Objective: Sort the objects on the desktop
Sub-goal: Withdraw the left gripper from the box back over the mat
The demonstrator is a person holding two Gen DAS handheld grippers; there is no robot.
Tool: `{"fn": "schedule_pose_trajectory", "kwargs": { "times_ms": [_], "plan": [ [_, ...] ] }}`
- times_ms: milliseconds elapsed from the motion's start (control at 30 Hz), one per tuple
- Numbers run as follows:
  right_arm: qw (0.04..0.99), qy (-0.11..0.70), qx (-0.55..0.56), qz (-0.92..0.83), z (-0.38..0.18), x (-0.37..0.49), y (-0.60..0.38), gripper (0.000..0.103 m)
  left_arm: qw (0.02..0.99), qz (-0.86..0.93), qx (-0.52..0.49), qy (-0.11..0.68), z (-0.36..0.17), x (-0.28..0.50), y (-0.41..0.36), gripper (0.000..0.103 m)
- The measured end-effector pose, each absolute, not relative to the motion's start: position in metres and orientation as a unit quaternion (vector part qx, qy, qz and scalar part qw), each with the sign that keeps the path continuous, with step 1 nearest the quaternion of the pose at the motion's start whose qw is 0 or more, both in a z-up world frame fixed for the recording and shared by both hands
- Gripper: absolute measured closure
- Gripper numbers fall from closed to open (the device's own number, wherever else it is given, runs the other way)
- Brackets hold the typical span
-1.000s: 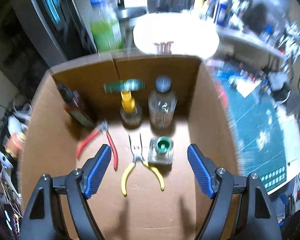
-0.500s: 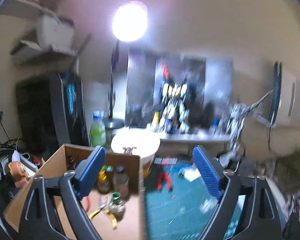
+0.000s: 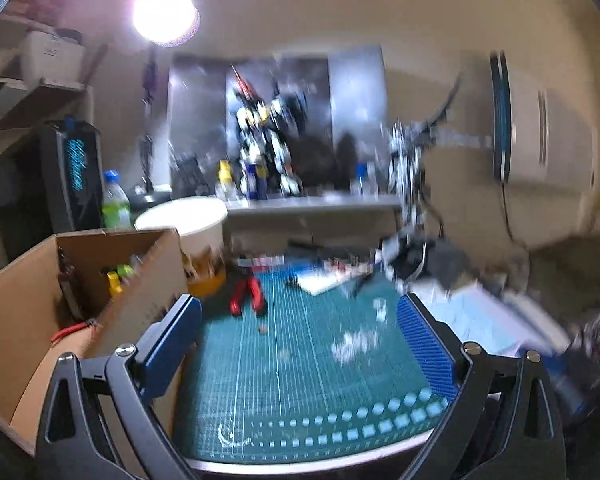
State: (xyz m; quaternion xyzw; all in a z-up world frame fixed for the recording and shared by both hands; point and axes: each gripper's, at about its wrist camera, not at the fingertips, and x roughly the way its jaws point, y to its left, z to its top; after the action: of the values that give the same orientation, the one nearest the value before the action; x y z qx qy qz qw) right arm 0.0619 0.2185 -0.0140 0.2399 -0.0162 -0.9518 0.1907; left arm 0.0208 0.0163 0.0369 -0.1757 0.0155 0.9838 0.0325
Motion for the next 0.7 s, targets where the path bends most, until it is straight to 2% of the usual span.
{"fn": "schedule_pose_trajectory", "kwargs": {
  "times_ms": [300,500,700],
  "plan": [
    [0.107,-0.021,0.26,-0.96,-0.013,0.043,0.232,0.019,0.057,0.976,-0.208,0.02,0.002,-0.007,0.022,0.0],
    [0.104,-0.025,0.255,-0.961,-0.012,0.037,0.231,0.019,0.045,0.968,-0.246,-0.003,-0.016,-0.021,0.015,0.0],
    [0.111,-0.018,0.223,-0.968,0.009,0.015,0.227,0.019,0.026,0.971,-0.239,0.0,-0.012,-0.021,0.005,0.0]
  ]
}}
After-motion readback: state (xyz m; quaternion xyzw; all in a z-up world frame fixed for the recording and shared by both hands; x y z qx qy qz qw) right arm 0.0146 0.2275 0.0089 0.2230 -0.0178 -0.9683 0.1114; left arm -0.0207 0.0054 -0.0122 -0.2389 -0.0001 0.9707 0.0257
